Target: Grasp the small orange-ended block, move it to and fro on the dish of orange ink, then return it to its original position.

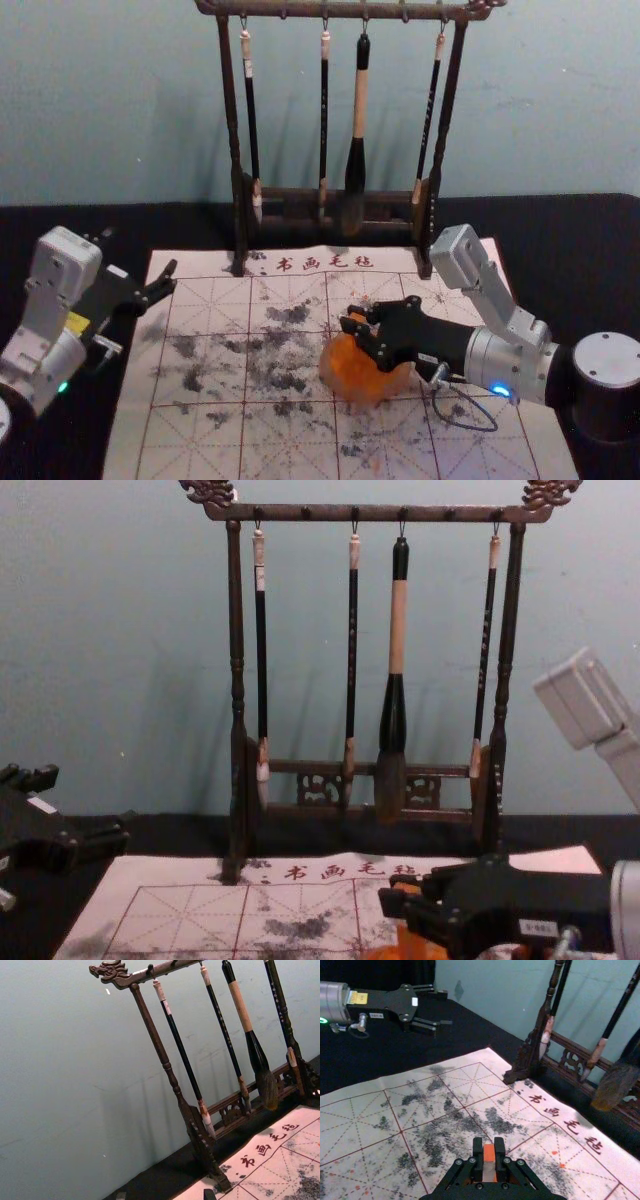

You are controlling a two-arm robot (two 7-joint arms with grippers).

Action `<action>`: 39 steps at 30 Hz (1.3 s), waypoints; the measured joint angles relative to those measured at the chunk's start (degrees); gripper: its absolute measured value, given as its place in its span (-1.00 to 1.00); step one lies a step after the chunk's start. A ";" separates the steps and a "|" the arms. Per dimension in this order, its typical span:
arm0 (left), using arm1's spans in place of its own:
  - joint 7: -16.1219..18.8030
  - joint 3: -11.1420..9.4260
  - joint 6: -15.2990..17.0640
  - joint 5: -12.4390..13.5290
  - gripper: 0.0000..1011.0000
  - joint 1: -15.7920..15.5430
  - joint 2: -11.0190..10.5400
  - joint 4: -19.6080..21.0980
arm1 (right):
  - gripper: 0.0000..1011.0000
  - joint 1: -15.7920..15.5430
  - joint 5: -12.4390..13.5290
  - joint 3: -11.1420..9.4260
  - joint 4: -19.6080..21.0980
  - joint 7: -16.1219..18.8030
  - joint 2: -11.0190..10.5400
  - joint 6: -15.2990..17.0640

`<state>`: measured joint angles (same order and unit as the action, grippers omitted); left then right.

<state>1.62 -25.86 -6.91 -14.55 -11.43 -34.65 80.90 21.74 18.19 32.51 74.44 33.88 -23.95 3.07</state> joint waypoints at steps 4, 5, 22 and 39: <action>0.00 0.00 0.00 0.00 0.98 0.00 0.00 0.00 | -0.83 0.00 0.05 -0.50 -0.16 -0.31 -0.09 0.08; 0.00 0.00 0.00 0.00 0.98 0.00 0.00 0.00 | -0.83 0.00 0.08 -0.61 -0.16 -0.37 -0.13 0.11; 0.00 0.00 0.00 0.00 0.98 0.01 0.00 0.00 | -0.83 -3.63 1.90 -2.60 4.65 -0.50 -3.18 1.50; 0.00 0.00 0.00 0.00 0.98 0.00 0.00 0.00 | -0.83 -9.42 7.18 -8.01 13.08 -4.09 -6.36 1.61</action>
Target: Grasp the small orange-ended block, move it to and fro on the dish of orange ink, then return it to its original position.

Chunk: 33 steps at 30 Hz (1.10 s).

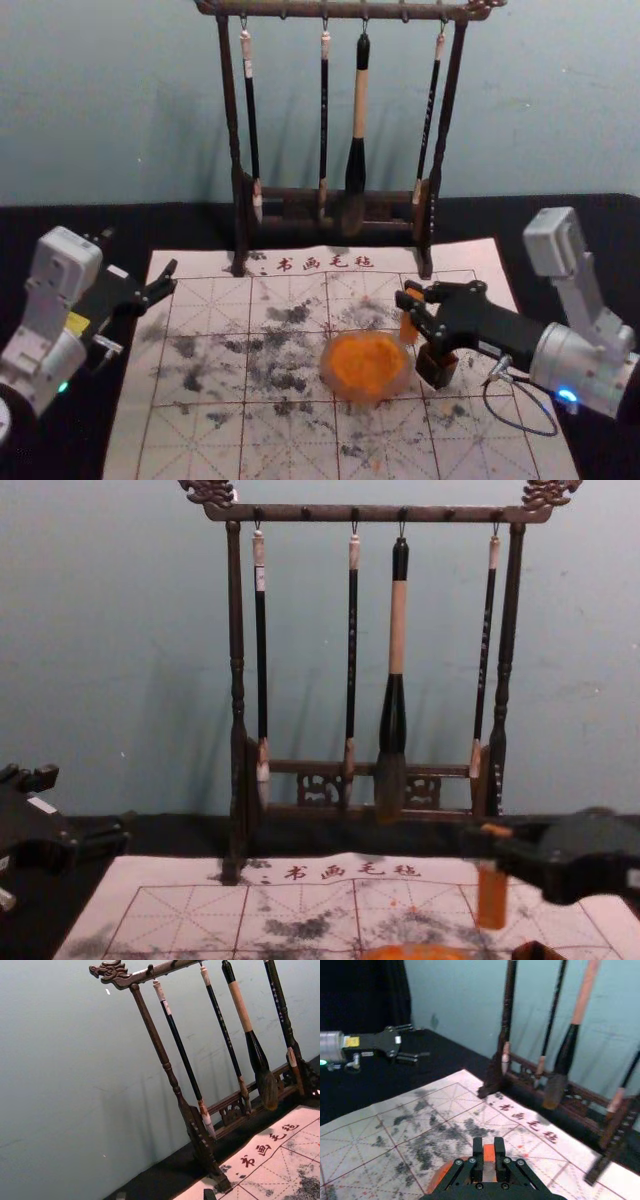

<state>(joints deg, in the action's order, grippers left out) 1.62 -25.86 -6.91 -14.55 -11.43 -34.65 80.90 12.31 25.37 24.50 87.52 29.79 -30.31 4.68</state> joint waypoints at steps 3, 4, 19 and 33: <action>0.00 0.00 0.00 0.00 0.98 0.00 0.00 0.00 | -0.83 -1.45 0.47 -1.16 1.47 -1.15 -0.78 -0.10; 0.00 0.00 0.00 0.00 0.98 0.00 0.00 0.00 | -0.83 -1.79 0.53 -1.43 1.81 -1.37 -0.96 -0.11; 0.00 0.00 0.00 0.00 0.98 0.00 0.00 0.00 | -0.83 -5.95 0.92 -3.95 4.43 -3.60 -2.58 0.53; 0.00 0.00 0.00 0.00 0.98 0.00 0.00 0.00 | -0.83 -5.70 -0.03 -3.40 1.74 -3.54 -1.61 1.04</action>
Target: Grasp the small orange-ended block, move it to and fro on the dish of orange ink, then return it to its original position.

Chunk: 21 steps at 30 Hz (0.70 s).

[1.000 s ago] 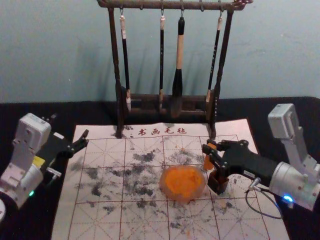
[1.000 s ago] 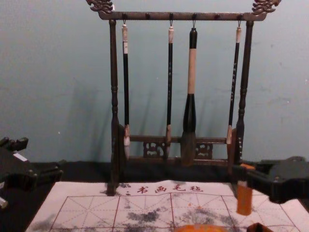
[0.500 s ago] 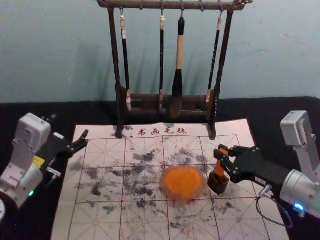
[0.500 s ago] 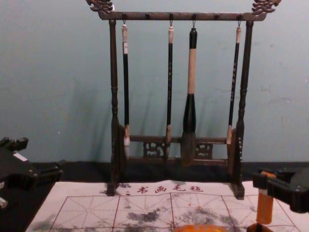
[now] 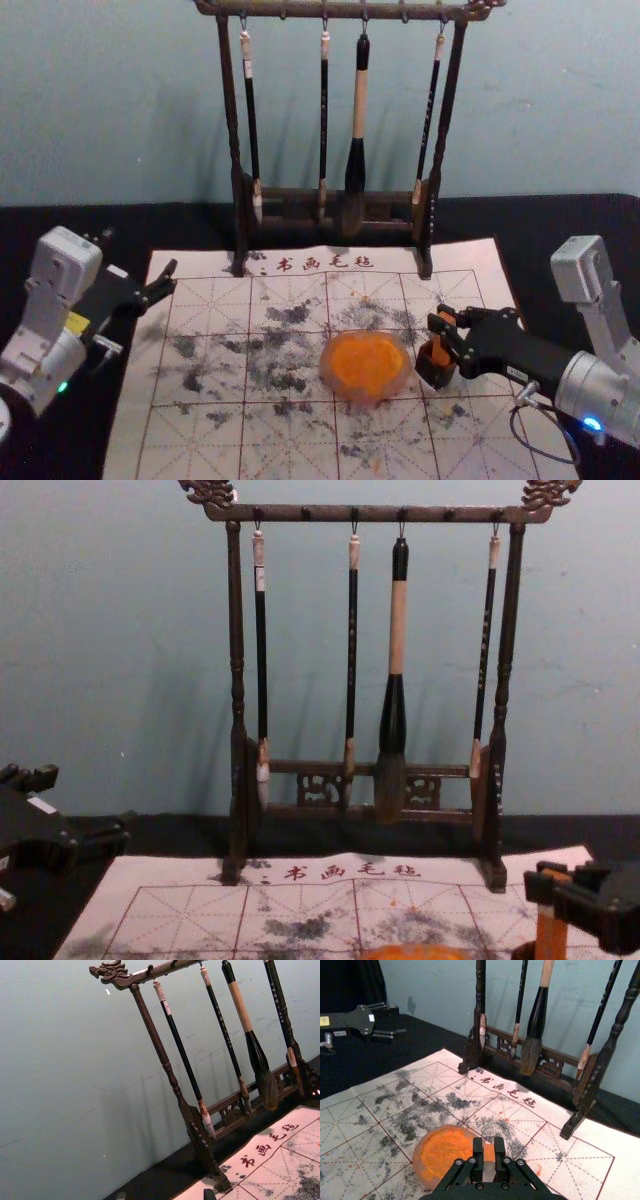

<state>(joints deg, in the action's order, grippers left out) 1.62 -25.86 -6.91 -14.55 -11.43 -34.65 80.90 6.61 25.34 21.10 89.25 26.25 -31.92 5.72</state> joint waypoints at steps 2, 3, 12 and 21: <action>0.00 0.00 0.00 0.00 0.98 0.00 0.00 0.00 | -0.83 0.18 -0.12 0.10 -0.37 0.10 0.10 0.06; 0.00 0.00 0.00 0.00 0.98 0.00 0.00 0.00 | -0.83 0.25 -0.17 0.16 -0.54 0.18 0.15 0.08; 0.00 0.00 0.00 0.00 0.98 0.00 0.00 0.00 | -0.83 0.89 -0.83 0.81 -2.14 0.91 0.57 0.25; 0.00 0.00 0.00 0.00 0.98 0.00 0.00 0.00 | -0.83 1.36 -1.74 1.17 -3.25 0.49 1.11 0.47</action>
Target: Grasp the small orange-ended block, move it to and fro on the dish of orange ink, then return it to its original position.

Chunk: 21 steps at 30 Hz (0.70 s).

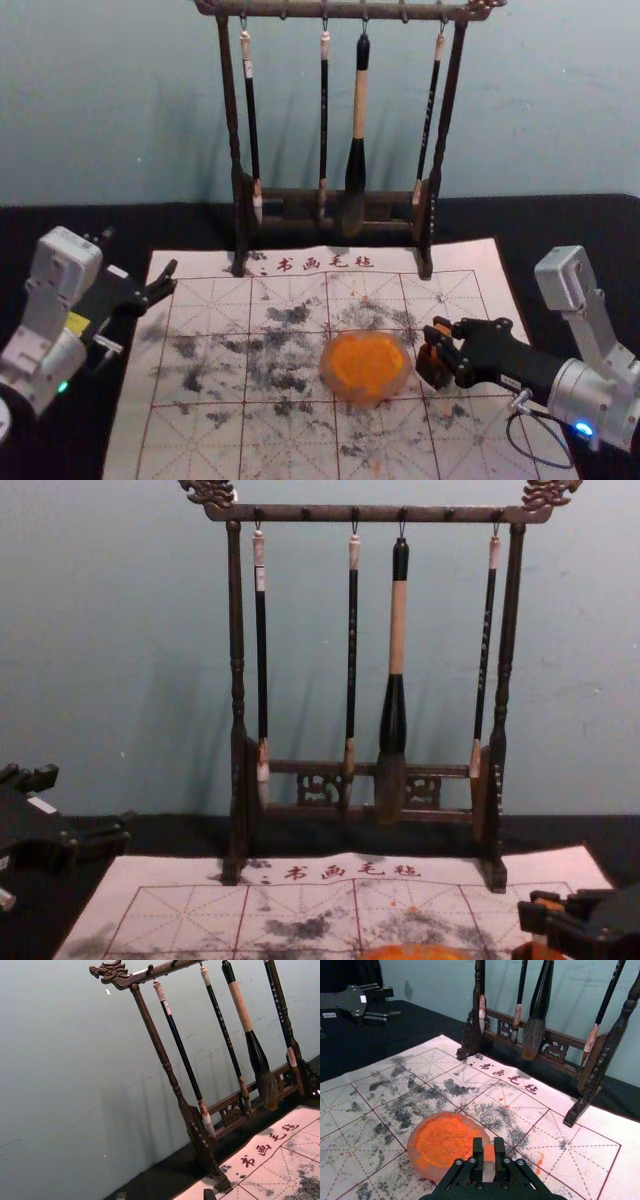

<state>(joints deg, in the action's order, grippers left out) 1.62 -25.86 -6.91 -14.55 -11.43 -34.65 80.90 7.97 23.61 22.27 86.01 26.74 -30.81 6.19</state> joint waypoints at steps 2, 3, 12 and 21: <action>0.00 0.00 0.00 0.00 0.98 0.00 0.00 0.00 | -0.83 0.00 0.01 0.00 0.01 0.01 -0.01 0.00; 0.00 0.00 0.00 0.00 0.98 0.00 0.00 0.00 | -0.83 0.00 0.01 0.00 0.02 0.02 -0.03 0.00; 0.00 0.00 0.00 0.00 0.98 0.00 0.00 0.00 | -0.83 -0.02 0.11 -0.01 0.10 0.07 -0.07 0.00; 0.00 0.00 0.00 0.00 0.98 0.00 0.00 0.00 | -0.69 -0.06 0.17 -0.01 0.15 0.13 -0.10 -0.03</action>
<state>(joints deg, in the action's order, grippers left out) 1.62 -25.86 -6.91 -14.55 -11.43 -34.65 80.90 7.91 23.78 22.26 86.16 26.87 -30.92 6.16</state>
